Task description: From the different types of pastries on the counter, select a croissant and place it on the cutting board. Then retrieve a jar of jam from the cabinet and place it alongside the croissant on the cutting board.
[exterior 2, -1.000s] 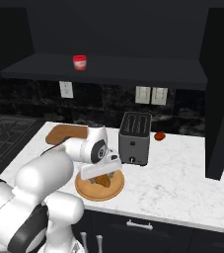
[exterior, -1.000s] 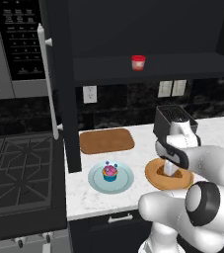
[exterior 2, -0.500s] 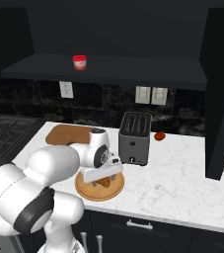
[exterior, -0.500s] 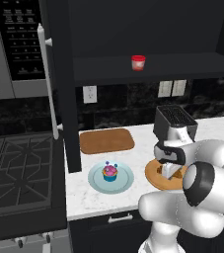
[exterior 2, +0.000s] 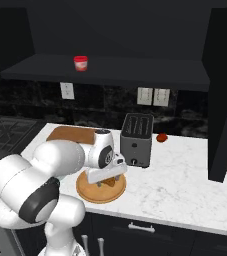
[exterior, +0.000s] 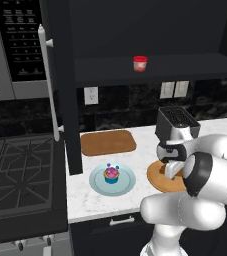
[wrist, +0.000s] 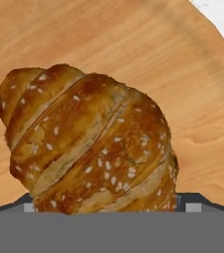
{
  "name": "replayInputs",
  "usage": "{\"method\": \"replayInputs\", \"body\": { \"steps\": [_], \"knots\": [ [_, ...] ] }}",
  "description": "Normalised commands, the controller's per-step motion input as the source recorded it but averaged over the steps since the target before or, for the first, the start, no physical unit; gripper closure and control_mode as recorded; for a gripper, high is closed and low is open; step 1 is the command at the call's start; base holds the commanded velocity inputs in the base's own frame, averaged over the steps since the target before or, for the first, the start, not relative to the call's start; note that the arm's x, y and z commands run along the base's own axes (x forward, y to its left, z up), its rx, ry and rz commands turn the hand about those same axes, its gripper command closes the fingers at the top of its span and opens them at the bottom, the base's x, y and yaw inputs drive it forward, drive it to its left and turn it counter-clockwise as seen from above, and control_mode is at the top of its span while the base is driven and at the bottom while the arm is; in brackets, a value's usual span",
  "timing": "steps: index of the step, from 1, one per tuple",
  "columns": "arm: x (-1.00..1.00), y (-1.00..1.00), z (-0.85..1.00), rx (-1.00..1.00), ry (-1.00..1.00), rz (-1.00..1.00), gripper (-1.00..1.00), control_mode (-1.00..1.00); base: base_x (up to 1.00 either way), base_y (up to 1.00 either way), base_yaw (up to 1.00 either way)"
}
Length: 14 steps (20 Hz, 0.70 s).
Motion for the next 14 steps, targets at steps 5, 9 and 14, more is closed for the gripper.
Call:
{"method": "replayInputs", "body": {
  "steps": [5,9,14],
  "knots": [
    [0.00,0.00,-0.33,0.00,0.00,0.00,1.00,-1.00,0.00,0.00,0.00],
    [0.00,0.00,-0.26,0.00,0.00,0.00,1.00,-1.00,0.00,0.00,0.00],
    [0.00,0.00,0.02,0.00,-0.04,-0.01,1.00,-1.00,0.00,0.00,0.00]
  ]
}}
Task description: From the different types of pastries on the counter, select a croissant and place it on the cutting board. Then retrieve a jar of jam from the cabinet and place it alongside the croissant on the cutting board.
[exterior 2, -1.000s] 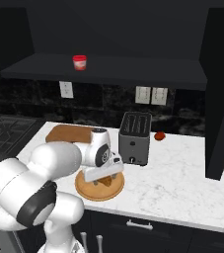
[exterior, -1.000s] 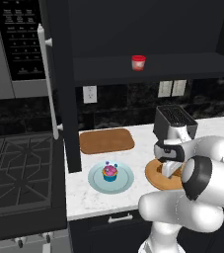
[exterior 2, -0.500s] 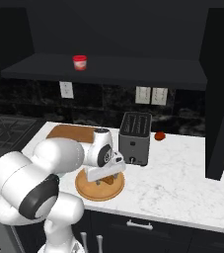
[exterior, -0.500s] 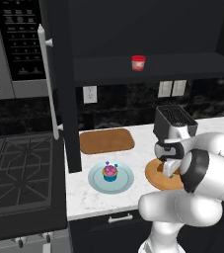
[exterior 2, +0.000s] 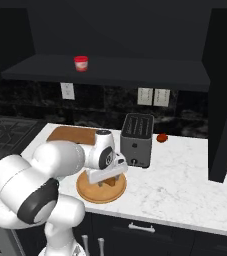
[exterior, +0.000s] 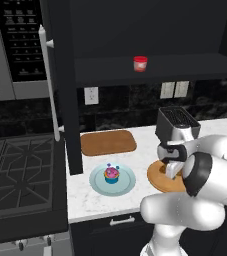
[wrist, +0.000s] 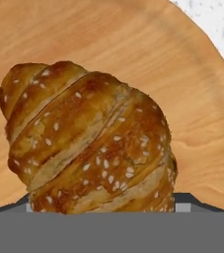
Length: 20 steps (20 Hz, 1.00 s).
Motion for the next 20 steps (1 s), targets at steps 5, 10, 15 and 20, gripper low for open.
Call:
{"method": "replayInputs", "body": {
  "steps": [5,10,15,20],
  "knots": [
    [0.00,0.00,0.31,0.00,-0.09,-0.04,1.00,-1.00,0.00,0.00,0.00],
    [-0.04,0.00,0.26,0.00,-0.02,-0.04,1.00,-1.00,0.00,0.00,0.00],
    [-0.04,0.25,0.15,-0.01,0.00,-0.02,1.00,-1.00,0.00,0.00,0.00],
    [0.26,0.72,0.09,-0.08,0.00,-0.03,1.00,-1.00,0.00,0.00,0.00]
  ]
}}
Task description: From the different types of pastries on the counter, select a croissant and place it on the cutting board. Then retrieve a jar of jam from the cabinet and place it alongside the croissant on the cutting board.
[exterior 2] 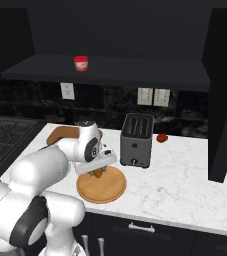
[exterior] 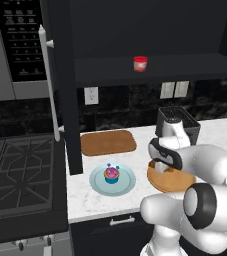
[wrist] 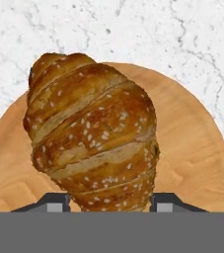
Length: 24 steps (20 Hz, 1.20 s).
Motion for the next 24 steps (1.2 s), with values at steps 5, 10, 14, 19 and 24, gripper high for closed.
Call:
{"method": "replayInputs", "body": {
  "steps": [5,10,14,19,24],
  "knots": [
    [0.59,0.67,0.10,-0.08,0.00,-0.05,1.00,-1.00,0.00,0.00,0.00],
    [0.97,0.31,0.14,-0.01,0.02,-0.08,1.00,-1.00,0.00,0.00,0.00],
    [1.00,0.09,0.15,0.00,0.03,-0.06,1.00,-1.00,0.00,0.00,0.00],
    [0.74,0.10,0.14,0.00,0.00,-0.04,1.00,-1.00,0.00,0.00,0.00],
    [0.60,0.23,0.07,0.00,0.00,-0.04,1.00,-1.00,0.00,0.00,0.00]
  ]
}}
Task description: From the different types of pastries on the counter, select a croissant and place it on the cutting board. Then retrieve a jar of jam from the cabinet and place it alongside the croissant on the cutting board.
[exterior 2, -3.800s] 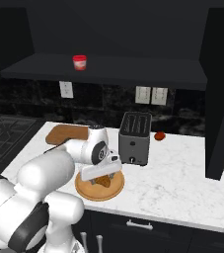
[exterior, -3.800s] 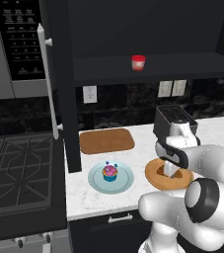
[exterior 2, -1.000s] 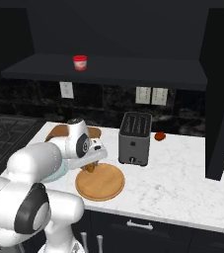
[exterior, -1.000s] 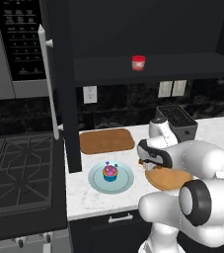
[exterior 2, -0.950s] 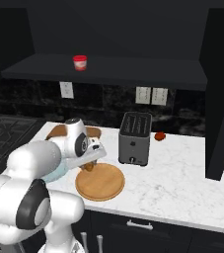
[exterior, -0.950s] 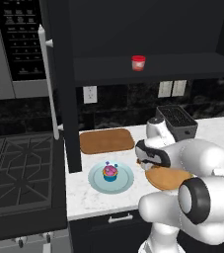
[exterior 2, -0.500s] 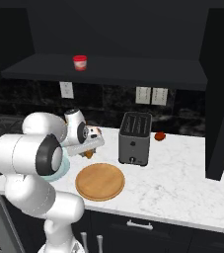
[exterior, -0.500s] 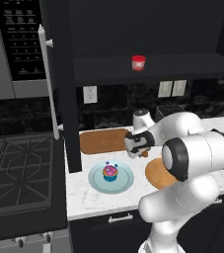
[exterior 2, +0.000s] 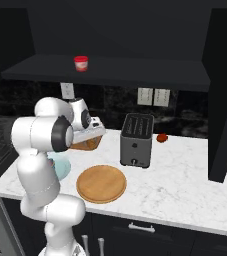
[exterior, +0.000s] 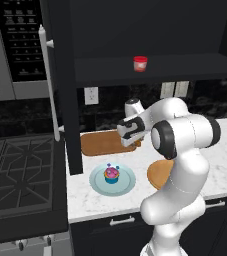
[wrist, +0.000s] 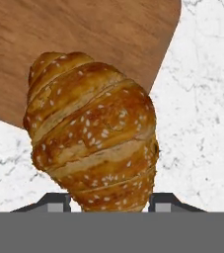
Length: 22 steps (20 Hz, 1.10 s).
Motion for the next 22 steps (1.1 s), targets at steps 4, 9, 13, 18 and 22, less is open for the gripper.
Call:
{"method": "replayInputs", "body": {
  "steps": [4,9,13,18,22],
  "knots": [
    [0.46,0.37,0.00,0.00,0.00,-0.04,1.00,-1.00,0.00,0.00,0.00],
    [0.26,0.16,0.00,0.00,0.00,-0.05,1.00,-1.00,0.00,0.00,0.00],
    [0.02,0.10,0.00,0.00,0.00,-0.04,1.00,-1.00,0.00,0.00,0.00],
    [0.40,0.47,-0.08,0.00,0.00,-0.06,1.00,-1.00,0.00,0.00,0.00],
    [0.54,0.53,-0.24,0.00,0.03,-0.01,1.00,-1.00,0.00,0.00,0.00]
  ]
}}
